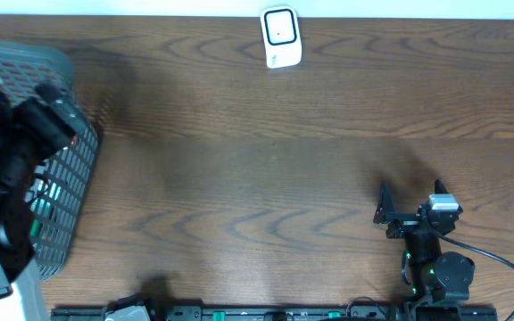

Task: Scan the item barcode
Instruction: 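Move the left gripper over the basket and down toward the green-lidded bottle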

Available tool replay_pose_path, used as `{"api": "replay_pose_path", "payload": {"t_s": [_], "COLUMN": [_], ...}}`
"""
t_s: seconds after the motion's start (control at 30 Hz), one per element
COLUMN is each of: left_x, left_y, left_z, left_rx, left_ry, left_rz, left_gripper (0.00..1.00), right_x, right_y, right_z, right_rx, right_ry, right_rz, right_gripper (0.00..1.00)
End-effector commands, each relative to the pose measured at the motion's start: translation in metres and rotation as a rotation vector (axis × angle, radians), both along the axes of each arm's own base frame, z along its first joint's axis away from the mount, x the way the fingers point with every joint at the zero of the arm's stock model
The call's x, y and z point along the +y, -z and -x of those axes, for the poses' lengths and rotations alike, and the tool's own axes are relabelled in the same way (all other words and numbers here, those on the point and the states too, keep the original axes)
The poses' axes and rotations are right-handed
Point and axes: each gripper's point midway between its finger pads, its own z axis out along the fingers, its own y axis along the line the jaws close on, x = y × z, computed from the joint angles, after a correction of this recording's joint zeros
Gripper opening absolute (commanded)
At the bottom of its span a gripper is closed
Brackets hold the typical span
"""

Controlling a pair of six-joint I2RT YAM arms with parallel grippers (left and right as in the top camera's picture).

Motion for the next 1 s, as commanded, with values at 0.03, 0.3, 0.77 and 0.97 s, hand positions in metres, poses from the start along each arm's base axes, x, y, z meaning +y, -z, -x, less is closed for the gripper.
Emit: {"api": "replay_pose_path", "payload": {"t_s": [0.03, 0.3, 0.77, 0.97], "left_x": [0.024, 0.044, 0.119, 0.150], "left_y": [-0.004, -0.001, 0.051, 0.091], "left_z": [0.008, 0.014, -0.003, 0.000], "left_rx": [-0.021, -0.013, 0.121, 0.206], "left_ry": [-0.129, -0.220, -0.521, -0.684], "left_rz": [0.036, 0.045, 0.133, 0.259], "left_gripper": [0.98, 0.98, 0.98, 0.98], "right_x": [0.001, 0.001, 0.001, 0.001], "right_y": [0.000, 0.000, 0.000, 0.000], "right_z": [0.000, 0.000, 0.000, 0.000], "right_rx": [0.000, 0.000, 0.001, 0.001], "right_ry": [-0.004, -0.004, -0.004, -0.004], "right_rz": [-0.009, -0.009, -0.009, -0.009], "right_gripper": [0.99, 0.99, 0.99, 0.99]}}
